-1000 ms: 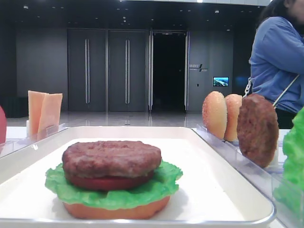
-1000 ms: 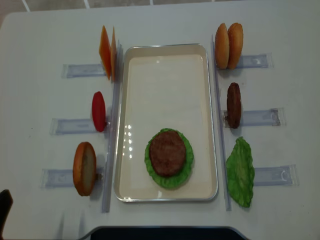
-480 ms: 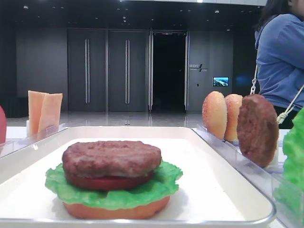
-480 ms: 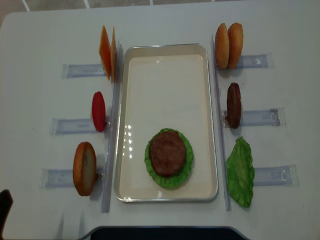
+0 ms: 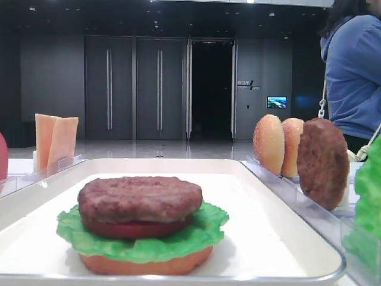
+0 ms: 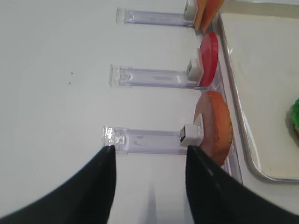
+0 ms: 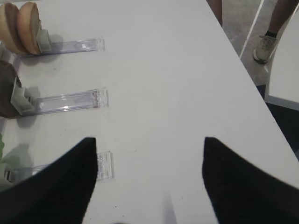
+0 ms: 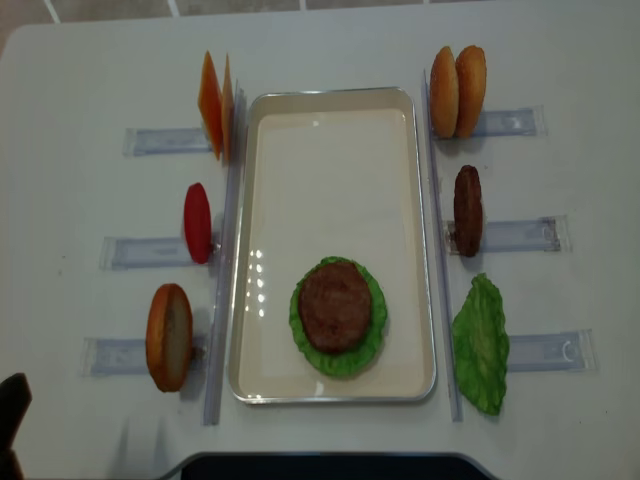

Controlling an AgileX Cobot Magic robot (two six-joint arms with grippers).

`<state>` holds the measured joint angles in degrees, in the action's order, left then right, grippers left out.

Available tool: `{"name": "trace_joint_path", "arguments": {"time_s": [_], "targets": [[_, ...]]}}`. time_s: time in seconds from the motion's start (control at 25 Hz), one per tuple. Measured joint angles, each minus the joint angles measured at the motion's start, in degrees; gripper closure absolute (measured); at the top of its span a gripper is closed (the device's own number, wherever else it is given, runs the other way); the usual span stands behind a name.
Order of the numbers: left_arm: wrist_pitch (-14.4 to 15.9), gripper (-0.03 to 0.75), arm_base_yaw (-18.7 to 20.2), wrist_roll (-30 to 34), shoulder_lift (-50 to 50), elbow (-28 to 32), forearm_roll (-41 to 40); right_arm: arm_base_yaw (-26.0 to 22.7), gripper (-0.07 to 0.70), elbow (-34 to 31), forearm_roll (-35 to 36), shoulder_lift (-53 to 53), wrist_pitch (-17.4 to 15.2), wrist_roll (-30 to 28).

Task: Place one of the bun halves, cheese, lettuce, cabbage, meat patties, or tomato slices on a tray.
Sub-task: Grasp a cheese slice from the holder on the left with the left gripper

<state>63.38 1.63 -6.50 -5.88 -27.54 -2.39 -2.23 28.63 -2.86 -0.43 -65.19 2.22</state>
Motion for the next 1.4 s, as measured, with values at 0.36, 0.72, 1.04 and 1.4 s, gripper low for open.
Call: {"name": "trace_joint_path", "arguments": {"time_s": [0.36,0.72,1.04,1.4], "targets": [[-4.5,0.344,0.0,0.0,-18.6,-5.8,-0.6,0.0,0.147,0.0,0.0,0.0,0.0,0.0],[-9.9,0.344,0.0,0.0,-41.8,-14.0,-0.6,0.0,0.147,0.0,0.0,0.0,0.0,0.0],[-13.3,0.344,0.0,0.0,-60.8,-26.3,-0.6,0.0,0.147,0.0,0.0,0.0,0.0,0.0],[-13.1,0.344,0.0,0.0,-77.6,-43.0,-0.4,0.0,0.147,0.0,0.0,0.0,0.0,0.1]]}}
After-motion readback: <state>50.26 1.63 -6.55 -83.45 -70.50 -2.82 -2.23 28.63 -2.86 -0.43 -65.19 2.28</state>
